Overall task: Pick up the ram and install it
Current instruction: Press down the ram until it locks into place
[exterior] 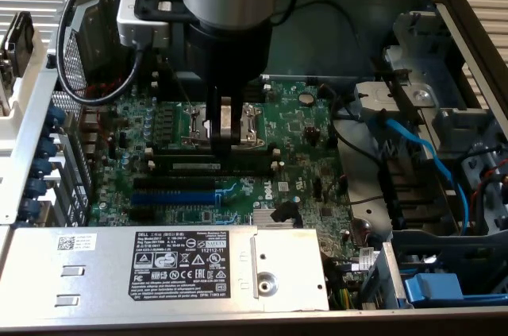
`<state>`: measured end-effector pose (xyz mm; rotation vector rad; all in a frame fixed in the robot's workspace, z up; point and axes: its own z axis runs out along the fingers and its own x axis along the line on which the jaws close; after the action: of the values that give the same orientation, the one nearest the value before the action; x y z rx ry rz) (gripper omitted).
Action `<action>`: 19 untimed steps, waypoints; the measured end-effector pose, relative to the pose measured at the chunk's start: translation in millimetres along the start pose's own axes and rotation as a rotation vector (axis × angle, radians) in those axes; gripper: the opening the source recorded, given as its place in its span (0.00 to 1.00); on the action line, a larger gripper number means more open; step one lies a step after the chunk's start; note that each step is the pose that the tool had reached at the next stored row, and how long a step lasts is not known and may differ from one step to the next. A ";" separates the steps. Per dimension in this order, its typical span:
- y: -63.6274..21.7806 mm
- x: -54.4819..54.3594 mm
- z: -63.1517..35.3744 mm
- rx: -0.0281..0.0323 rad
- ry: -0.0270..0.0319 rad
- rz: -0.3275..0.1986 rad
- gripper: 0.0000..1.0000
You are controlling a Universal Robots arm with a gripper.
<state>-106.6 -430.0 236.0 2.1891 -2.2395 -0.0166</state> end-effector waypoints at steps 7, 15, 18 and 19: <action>0.1 0.0 -5.5 0.0001 -0.0002 0.000 0.10; 0.1 0.0 -5.7 -0.0001 0.0002 0.000 0.10; 0.1 0.0 -5.7 -0.0001 0.0001 0.000 0.10; 0.1 0.0 -5.7 -0.0001 0.0002 0.000 0.10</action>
<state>-106.7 -430.0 241.8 2.1889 -2.2394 -0.0165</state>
